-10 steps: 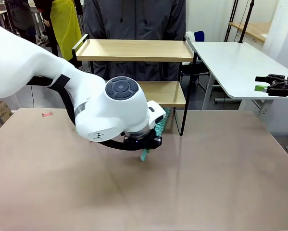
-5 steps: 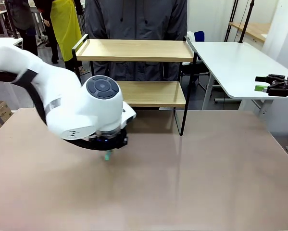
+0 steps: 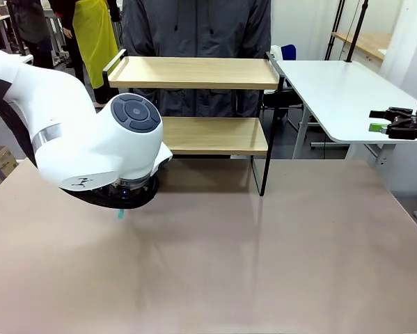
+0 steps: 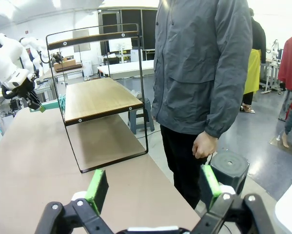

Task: Clean the shelf.
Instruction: Clean the specific section of the Shelf indicated by the human with the Duster.

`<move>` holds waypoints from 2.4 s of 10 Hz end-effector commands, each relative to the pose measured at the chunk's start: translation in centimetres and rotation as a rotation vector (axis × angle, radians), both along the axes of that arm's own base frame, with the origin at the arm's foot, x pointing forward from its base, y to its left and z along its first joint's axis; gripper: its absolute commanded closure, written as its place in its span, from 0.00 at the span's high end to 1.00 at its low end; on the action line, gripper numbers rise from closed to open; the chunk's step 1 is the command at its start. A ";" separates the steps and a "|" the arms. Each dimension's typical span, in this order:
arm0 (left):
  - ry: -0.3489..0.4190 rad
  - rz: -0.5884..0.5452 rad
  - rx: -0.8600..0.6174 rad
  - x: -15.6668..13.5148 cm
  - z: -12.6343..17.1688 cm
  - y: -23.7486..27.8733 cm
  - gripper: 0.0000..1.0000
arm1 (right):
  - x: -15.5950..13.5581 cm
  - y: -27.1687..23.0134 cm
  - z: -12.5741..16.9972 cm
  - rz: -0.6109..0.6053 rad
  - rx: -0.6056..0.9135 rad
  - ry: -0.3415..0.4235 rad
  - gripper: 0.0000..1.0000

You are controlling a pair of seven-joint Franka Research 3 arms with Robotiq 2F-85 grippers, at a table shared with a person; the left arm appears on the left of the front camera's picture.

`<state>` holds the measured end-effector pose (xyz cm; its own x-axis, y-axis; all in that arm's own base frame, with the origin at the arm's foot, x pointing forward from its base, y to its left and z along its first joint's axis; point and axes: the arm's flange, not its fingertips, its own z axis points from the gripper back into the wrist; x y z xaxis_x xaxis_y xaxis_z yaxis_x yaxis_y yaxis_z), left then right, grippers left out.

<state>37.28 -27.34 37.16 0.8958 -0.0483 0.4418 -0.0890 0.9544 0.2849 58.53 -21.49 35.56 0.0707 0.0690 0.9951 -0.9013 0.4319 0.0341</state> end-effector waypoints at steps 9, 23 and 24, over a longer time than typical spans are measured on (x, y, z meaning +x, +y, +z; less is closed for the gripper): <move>0.107 -0.334 -0.273 -2.0 3.9 2.9 0.13 | 0.0 0.2 0.2 0.002 0.000 -0.004 1.00; 0.453 -0.972 -0.368 -8.5 21.2 13.5 0.13 | 0.0 0.2 0.2 0.002 0.000 -0.004 1.00; 0.511 -0.991 -0.270 -9.5 22.9 13.4 0.13 | 0.0 0.2 0.2 0.002 0.000 -0.004 1.00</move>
